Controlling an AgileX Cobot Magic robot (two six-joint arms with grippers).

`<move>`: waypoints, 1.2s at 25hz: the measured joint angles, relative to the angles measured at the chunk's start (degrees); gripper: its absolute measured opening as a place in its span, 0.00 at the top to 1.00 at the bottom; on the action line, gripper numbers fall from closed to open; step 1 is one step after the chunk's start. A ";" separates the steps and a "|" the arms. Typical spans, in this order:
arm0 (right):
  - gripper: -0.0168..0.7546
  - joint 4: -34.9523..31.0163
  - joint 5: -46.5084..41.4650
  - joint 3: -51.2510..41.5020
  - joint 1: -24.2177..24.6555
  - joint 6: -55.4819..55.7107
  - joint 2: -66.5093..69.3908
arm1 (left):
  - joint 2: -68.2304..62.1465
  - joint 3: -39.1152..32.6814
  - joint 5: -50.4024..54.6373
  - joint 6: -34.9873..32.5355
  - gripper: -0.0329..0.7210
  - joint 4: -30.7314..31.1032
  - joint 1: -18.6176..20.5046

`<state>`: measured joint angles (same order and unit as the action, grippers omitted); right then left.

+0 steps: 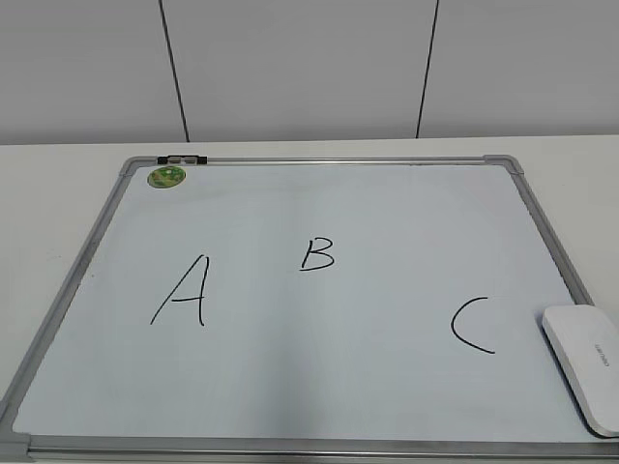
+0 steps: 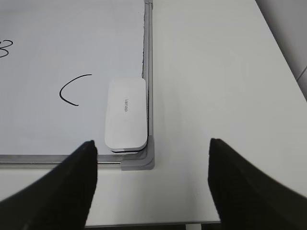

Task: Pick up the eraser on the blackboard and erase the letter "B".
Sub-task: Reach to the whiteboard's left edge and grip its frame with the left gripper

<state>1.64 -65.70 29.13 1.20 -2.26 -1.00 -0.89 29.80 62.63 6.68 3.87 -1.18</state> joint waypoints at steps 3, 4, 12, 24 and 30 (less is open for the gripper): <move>0.29 0.00 0.00 0.00 0.00 0.00 0.00 | 0.00 0.00 0.00 0.00 0.38 0.00 0.00; 0.29 0.00 0.00 0.00 0.00 0.00 0.00 | 0.00 0.00 0.00 0.00 0.38 0.00 0.00; 0.29 0.00 0.00 0.00 0.00 0.00 0.00 | 0.00 0.00 0.00 0.00 0.38 0.00 0.00; 0.29 0.00 0.00 0.00 0.00 0.00 0.00 | -6.99 3.23 -0.87 0.00 0.38 0.09 0.00; 0.29 0.00 0.00 0.00 0.00 0.00 0.00 | -16.14 5.86 -10.16 0.00 0.38 0.40 -0.13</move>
<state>1.64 -65.70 29.13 1.20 -2.26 -1.00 -17.03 35.66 52.48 6.68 4.28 -1.31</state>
